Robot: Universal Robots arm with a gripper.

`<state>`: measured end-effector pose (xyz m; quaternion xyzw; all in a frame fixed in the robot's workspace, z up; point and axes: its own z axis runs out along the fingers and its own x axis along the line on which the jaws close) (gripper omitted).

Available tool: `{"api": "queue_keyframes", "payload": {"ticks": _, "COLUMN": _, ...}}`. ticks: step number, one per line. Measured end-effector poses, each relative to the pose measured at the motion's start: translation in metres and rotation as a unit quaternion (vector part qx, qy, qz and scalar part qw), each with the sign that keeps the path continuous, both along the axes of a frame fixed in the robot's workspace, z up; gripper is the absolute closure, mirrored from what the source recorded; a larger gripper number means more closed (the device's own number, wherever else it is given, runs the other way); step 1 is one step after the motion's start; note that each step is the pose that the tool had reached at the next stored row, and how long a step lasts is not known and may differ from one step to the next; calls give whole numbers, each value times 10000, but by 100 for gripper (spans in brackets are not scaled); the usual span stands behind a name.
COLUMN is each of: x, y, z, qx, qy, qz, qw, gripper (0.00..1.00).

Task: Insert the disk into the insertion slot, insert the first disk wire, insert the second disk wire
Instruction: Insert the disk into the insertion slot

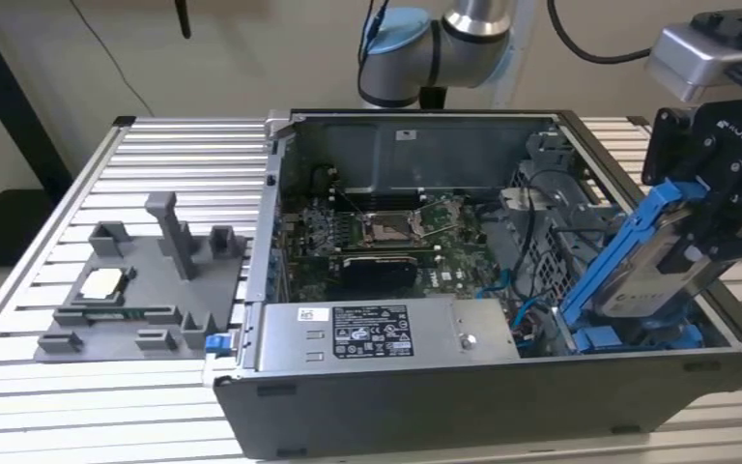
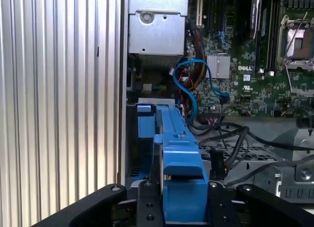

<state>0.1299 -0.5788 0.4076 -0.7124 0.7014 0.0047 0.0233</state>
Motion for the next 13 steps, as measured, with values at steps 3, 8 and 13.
{"api": "queue_keyframes", "payload": {"ticks": 3, "x": 0, "y": 0, "z": -8, "qx": 10, "qy": -18, "qz": 1, "qw": 10000, "gripper": 67}}
{"api": "queue_keyframes", "payload": {"ticks": 8, "x": -18, "y": 0, "z": -43, "qx": 32, "qy": -42, "qz": -4, "qw": 10000, "gripper": 67}}
{"api": "queue_keyframes", "payload": {"ticks": 13, "x": -49, "y": 0, "z": -134, "qx": 33, "qy": -60, "qz": -21, "qw": 10000, "gripper": 67}}
